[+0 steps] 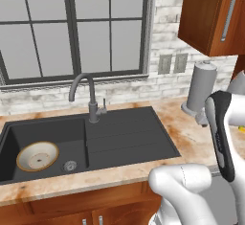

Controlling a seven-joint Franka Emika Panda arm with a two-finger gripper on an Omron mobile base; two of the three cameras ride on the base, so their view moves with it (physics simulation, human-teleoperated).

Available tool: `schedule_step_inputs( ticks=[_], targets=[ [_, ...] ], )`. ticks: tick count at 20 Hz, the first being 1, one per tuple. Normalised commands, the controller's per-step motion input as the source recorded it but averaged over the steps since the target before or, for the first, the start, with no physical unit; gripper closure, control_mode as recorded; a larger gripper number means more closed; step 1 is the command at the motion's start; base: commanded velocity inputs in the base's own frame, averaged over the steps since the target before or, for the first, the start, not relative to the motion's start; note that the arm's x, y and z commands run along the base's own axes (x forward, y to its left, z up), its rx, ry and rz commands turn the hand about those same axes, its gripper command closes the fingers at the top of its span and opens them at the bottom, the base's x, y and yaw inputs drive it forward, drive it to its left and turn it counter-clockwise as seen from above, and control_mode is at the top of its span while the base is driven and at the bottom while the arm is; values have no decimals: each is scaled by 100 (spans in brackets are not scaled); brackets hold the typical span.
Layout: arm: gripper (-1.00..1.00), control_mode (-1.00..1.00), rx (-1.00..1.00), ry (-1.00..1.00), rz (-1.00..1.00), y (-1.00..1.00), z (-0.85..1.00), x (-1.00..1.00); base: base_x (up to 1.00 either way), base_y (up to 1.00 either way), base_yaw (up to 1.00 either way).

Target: Remove the orange and orange from the sink. Then move the bowl and cup from the counter to the sink for washing.

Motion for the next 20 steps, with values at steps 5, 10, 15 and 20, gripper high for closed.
schedule_step_inputs(
  ticks=[5,10,15,20],
  targets=[
    [-100,-100,0,0,0,-50,18,-5,0,0,0],
    [-100,-100,0,0,0,-54,11,-2,0,0,0],
    [-100,-100,0,0,0,-50,4,-3,0,0,0],
    [-100,-100,0,0,1,-43,0,1,0,0,0]
  ],
)
